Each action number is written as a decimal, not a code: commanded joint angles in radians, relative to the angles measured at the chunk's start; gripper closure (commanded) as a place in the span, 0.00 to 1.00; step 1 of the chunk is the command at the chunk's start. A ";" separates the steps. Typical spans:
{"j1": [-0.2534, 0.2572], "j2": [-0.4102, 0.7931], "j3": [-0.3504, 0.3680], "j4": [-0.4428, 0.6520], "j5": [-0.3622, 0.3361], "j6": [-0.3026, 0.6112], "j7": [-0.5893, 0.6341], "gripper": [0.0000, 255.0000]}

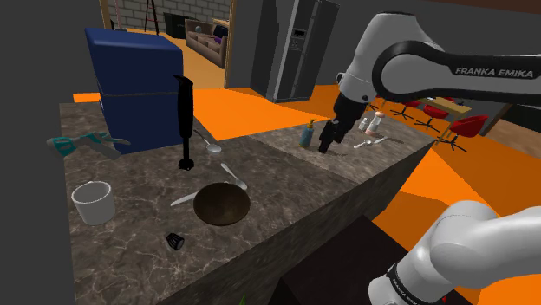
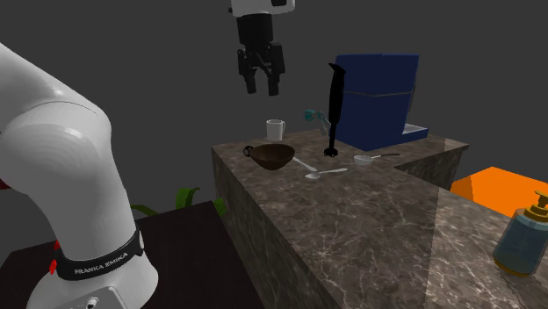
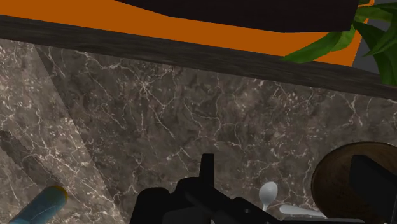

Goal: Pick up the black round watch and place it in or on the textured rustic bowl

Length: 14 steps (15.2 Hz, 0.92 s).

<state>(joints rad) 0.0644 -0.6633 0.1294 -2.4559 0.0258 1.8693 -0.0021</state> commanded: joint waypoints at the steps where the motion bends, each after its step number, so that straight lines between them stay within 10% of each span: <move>1: 0.015 0.029 0.042 -0.011 0.011 0.047 0.042 0.00; 14: 0.046 0.373 0.326 0.073 -0.058 0.319 0.354 0.00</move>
<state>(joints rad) 0.1141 -0.3331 0.4316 -2.4054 -0.0121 2.1686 0.3196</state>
